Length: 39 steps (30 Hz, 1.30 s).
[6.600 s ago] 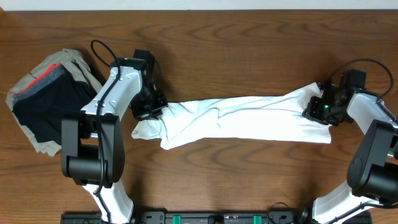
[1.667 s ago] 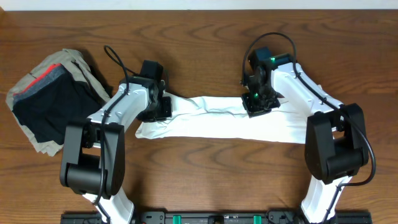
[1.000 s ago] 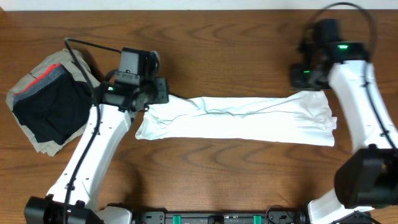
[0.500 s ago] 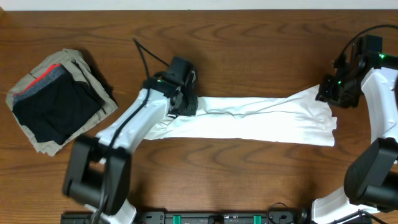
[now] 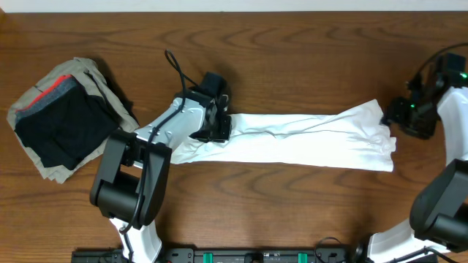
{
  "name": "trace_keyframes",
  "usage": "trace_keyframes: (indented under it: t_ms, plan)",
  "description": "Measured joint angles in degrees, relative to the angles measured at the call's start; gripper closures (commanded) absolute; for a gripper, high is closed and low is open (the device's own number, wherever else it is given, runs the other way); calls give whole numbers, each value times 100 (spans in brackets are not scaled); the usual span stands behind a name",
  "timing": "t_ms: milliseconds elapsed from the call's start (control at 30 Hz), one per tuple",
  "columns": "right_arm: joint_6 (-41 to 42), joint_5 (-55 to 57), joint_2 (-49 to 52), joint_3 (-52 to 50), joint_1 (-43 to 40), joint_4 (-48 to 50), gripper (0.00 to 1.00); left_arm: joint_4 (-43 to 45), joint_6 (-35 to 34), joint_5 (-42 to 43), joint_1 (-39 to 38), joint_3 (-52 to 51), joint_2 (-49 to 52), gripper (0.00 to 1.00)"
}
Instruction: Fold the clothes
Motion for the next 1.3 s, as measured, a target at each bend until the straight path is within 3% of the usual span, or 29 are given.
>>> trace_keyframes:
  t_ms: [400,1000,1067,1167,1267,1300]
  plan:
    - [-278,-527,2,-1379,-507,1357,28,-87,0,83,240,7,7,78]
    - [-299,-1241,39,-2247,-516,2649,29,-87,0,90,240,7,7,76]
    - [-304,-1381,79,-2258,-514,2835,34,-92,0,92,240,9,7,76]
    - [-348,-1620,166,-2258,-514,3086,56,-118,0,87,240,11,7,76]
    - [-326,-1812,249,-2262,-507,3171,66,-140,0,83,243,15,7,76]
    - [-343,-1860,262,-2262,-496,3182,74,-144,0,83,243,15,7,76]
